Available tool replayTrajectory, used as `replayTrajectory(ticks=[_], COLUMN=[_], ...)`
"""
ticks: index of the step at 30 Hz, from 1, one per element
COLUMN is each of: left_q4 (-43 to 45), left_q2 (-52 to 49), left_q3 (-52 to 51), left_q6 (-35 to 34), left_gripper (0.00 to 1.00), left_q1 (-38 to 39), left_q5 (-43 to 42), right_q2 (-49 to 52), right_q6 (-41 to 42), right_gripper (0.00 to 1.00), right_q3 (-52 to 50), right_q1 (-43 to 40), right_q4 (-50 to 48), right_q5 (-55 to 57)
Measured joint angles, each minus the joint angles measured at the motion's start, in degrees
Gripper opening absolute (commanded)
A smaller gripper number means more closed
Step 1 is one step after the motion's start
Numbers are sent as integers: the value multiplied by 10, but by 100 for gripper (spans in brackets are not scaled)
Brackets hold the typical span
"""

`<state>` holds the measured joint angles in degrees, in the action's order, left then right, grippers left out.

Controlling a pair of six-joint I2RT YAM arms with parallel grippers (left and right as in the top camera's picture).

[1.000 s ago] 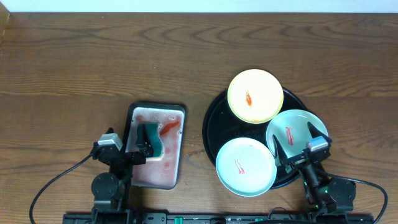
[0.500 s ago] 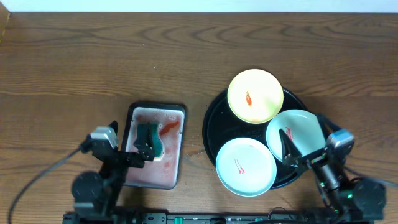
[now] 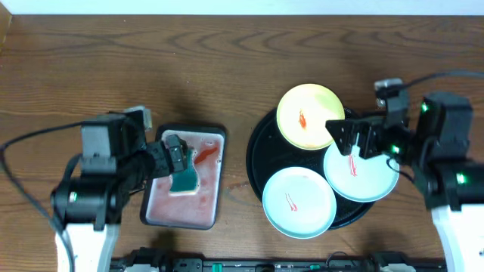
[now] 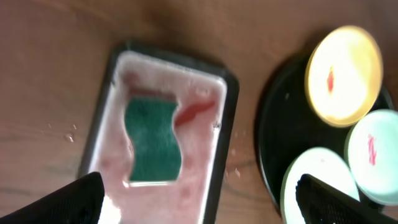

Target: Clean dirty plates on tray and stack at the side

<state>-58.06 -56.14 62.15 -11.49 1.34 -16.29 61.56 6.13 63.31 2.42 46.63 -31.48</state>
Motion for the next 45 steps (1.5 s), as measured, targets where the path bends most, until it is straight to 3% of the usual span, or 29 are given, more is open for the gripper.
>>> replayTrajectory(ticks=[2,5,12,17,20,23,28,33,37,45], left_q4=[-14,-43,-41,-4,1,1,-2,1,5,5], left_q2=[-24,-56,-112,-174,-200,-199,-167,-118,-96,-94], left_q3=[0,0,-24,-86,-94,-94,-93,-89,-88,-88], left_q6=[2,8,11,9,9,10,10,10,10,10], left_gripper=[98,91,80,75,74,74,74,75,75,75], left_q1=[0,0,0,0,0,0,0,0,0,0], left_q5=[-7,-16,-17,7,18,25,27,27,27,27], right_q2=[28,61,95,94,94,94,94,94,94,94], right_q6=[7,11,0,41,91,139,210,247,258,264], right_gripper=[98,88,84,61,56,61,58,39,2,1], right_q3=[1,1,-11,-61,-126,-179,-230,-290,-314,-314], right_q1=[0,0,30,107,150,168,174,174,174,174], right_q4=[24,73,170,179,164,156,147,45,-3,-53], right_q5=[-11,-20,23,104,141,165,227,236,225,206])
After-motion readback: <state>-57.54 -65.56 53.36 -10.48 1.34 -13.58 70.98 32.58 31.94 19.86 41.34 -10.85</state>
